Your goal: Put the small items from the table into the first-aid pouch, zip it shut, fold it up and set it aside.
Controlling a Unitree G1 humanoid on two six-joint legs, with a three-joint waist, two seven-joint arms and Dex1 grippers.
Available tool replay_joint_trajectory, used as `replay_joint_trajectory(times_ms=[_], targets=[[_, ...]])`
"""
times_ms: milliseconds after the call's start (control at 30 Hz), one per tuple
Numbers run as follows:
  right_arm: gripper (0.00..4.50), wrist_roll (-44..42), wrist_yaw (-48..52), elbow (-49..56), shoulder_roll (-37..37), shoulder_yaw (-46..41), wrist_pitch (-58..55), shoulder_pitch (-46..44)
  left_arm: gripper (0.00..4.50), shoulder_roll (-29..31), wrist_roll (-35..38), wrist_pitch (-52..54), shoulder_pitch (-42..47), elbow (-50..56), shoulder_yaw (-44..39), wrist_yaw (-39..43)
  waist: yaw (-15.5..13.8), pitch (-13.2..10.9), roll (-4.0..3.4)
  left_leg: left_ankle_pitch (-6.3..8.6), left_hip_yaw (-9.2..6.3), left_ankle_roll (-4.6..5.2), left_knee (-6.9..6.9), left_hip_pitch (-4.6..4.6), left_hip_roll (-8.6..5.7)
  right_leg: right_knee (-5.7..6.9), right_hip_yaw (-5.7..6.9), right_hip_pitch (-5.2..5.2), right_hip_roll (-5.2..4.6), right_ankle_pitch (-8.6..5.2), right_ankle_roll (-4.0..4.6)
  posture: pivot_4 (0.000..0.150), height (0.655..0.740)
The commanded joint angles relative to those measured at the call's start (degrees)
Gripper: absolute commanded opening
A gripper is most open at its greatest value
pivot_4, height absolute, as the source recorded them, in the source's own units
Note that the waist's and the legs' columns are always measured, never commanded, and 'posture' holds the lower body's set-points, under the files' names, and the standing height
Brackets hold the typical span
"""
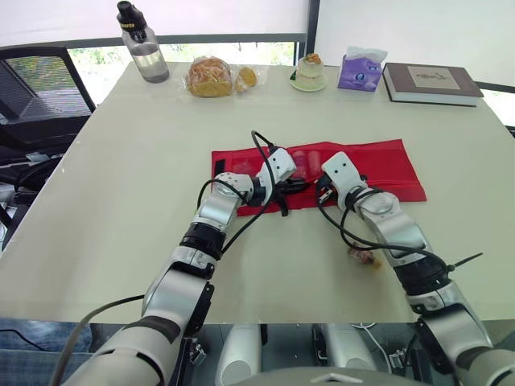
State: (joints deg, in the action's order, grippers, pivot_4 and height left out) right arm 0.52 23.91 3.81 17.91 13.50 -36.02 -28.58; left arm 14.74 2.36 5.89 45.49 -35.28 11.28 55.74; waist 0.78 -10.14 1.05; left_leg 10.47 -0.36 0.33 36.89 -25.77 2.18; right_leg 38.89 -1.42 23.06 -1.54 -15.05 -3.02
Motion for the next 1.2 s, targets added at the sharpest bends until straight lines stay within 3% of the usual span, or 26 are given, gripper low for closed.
replay_joint_trajectory(times_ms=[33,300,600,733,900,933,1200], targets=[[0.04,-4.11,3.74,9.77,2.09,-4.04,-0.14,2.39,0.0,0.4,-0.12,-1.27,0.95,-0.77,-0.77,-0.8,0.0,0.0,0.0,0.0,0.0,0.0,0.0,0.0,0.0,0.0,0.0,0.0,0.0,0.0,0.0,0.15,0.74],[0.04,-16.69,12.22,28.82,9.17,-19.33,3.12,17.88,0.0,0.26,-0.05,-2.57,1.75,-2.35,-0.75,-1.4,-0.23,0.0,0.0,0.0,-0.05,0.0,0.01,0.03,-0.02,-0.01,0.04,-0.05,-0.02,0.0,-0.01,0.15,0.74],[0.04,-34.67,21.65,35.29,15.19,-43.19,4.79,35.99,0.0,0.09,-0.23,-4.43,2.77,-5.0,-0.56,-1.16,-0.1,0.0,-0.01,0.0,-0.04,0.0,0.04,0.14,0.0,0.01,0.01,-0.13,-0.01,-0.02,-0.04,0.15,0.74],[1.71,-44.21,28.5,35.03,18.99,-54.1,3.52,44.21,0.0,-0.03,-0.26,-5.0,3.18,-5.89,-0.52,-0.75,-0.33,0.0,0.0,0.0,-0.03,0.0,0.05,0.1,-0.01,-0.03,0.02,-0.14,-0.02,-0.02,-0.03,0.15,0.74],[4.21,-49.83,36.92,32.96,23.44,-65.73,4.97,53.12,0.0,0.33,-0.68,-6.31,4.17,-8.15,-0.45,0.25,-0.15,0.01,0.01,0.0,-0.02,0.0,0.05,0.11,-0.01,-0.05,0.01,-0.14,-0.02,-0.03,-0.05,0.15,0.74],[4.42,-51.68,37.87,32.35,24.53,-68.18,4.46,53.75,0.0,0.47,-0.74,-6.62,4.47,-8.74,-0.51,0.46,-0.1,0.01,0.01,0.0,-0.01,0.0,0.05,0.13,-0.01,-0.05,-0.01,-0.14,-0.02,-0.06,-0.1,0.15,0.74],[4.42,-58.51,43.25,27.78,33.17,-80.12,-0.2,57.88,0.0,0.63,-1.31,-8.96,6.07,-12.76,-0.71,1.22,-0.19,0.0,0.03,0.01,-0.01,0.0,0.04,0.1,-0.01,-0.08,-0.01,-0.14,-0.03,-0.14,-0.21,0.15,0.74]])
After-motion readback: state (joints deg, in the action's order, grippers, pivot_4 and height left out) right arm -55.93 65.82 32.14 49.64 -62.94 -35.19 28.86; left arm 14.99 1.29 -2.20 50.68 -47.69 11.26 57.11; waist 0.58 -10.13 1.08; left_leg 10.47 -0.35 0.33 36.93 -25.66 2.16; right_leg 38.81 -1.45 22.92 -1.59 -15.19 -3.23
